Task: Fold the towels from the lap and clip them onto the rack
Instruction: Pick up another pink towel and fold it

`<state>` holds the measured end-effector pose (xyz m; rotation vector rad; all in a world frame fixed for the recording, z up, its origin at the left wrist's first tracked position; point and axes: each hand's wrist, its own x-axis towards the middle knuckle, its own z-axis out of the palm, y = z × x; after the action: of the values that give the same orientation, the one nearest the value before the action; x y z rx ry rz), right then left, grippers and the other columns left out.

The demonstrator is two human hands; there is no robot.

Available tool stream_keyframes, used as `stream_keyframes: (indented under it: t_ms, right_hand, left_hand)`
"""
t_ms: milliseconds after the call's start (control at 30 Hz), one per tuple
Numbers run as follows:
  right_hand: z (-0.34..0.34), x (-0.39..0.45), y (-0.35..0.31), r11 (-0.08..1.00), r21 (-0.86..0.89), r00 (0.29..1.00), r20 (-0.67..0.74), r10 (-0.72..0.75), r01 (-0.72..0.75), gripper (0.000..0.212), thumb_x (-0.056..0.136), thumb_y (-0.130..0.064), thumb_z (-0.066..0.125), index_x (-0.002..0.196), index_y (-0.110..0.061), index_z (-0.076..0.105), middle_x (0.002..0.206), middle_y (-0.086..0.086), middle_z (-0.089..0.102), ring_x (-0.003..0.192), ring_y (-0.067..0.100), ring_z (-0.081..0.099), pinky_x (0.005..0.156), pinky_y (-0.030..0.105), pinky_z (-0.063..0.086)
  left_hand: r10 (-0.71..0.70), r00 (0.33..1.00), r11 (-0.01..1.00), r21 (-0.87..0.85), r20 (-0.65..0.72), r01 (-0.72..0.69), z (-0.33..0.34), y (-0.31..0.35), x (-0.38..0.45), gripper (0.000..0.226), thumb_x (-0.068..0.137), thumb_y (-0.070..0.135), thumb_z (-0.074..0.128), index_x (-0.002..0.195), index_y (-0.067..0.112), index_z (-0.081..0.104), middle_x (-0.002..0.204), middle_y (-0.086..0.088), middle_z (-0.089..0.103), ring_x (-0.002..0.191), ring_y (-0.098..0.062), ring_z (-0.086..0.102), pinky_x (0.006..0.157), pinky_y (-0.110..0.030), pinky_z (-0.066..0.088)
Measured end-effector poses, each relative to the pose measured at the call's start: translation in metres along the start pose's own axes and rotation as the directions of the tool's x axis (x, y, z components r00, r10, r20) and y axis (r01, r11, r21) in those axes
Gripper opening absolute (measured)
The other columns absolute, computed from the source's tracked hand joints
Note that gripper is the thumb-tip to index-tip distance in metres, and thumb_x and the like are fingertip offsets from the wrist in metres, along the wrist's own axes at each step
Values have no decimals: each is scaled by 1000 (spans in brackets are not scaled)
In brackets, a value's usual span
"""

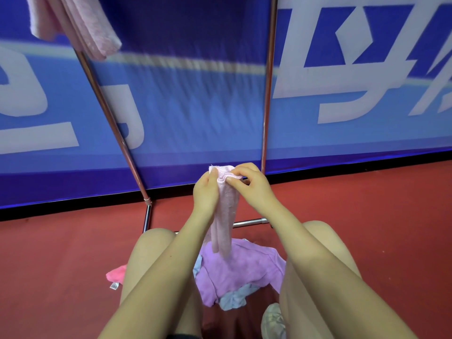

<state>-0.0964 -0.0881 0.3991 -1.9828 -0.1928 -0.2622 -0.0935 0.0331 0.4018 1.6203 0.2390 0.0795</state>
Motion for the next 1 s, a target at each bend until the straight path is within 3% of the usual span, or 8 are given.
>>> stream_keyframes:
  t_ms: [133,300,400,533,700,800,900,1000]
  right_hand:
    - [-3,1,-3,995,58,989,-124,83,-76,2,85,-19,67,86,-18,67,92,-3,57,79,-2,52,68,6,37]
    - [-6,2,-9,963,216,968,-157,196,-160,8,84,-19,68,79,-16,63,76,-8,63,66,-3,54,63,11,42]
    - [-5,3,-11,920,315,940,-172,296,-232,9,82,-22,69,78,-15,66,75,-6,67,71,4,60,70,22,48]
    - [-5,3,-12,891,356,925,-145,351,-282,15,84,-27,67,82,-12,67,78,-4,69,75,9,62,73,27,50]
    - [-14,1,-12,991,32,991,34,127,-129,26,89,-34,59,69,-18,52,66,-9,47,64,8,42,62,26,35]
    - [-26,0,-6,992,-120,990,130,52,-36,27,86,-31,60,65,-24,44,66,-10,43,64,8,40,62,27,33]
    - [-30,-3,-4,983,-180,998,68,-19,31,24,81,-26,66,69,-21,47,68,-9,46,62,7,40,63,28,36]
    - [-24,-5,-8,995,-69,997,-36,-75,72,24,80,-17,70,75,-21,47,72,-11,48,64,7,42,63,23,39]
  left_hand:
    - [-48,998,998,-32,52,50,4,4,-3,38,99,30,38,102,16,73,100,4,72,88,-8,62,75,-21,47]
    - [-95,976,993,-57,198,108,3,6,-6,39,99,36,39,103,19,73,106,-1,74,105,-18,66,96,-38,50]
    - [-108,957,984,-109,270,142,6,6,-8,34,99,38,42,98,23,73,108,-1,73,106,-16,66,99,-37,49]
    - [-29,967,1000,7,253,29,8,4,-10,29,98,37,46,101,22,71,109,1,71,106,-15,65,97,-36,50]
    - [24,982,1000,-2,190,-24,-4,7,-4,30,98,23,41,107,19,69,110,1,70,107,-17,64,91,-31,49]
    - [127,965,978,131,228,-159,-13,7,0,31,99,21,40,109,16,69,108,6,69,103,-11,62,82,-15,46]
    - [283,915,865,336,288,-373,-20,4,2,30,101,21,37,108,15,66,104,7,66,97,-11,59,77,-20,42]
    - [356,893,839,328,274,-435,-23,3,3,29,103,21,36,109,13,63,102,7,66,92,-8,59,79,-23,41]
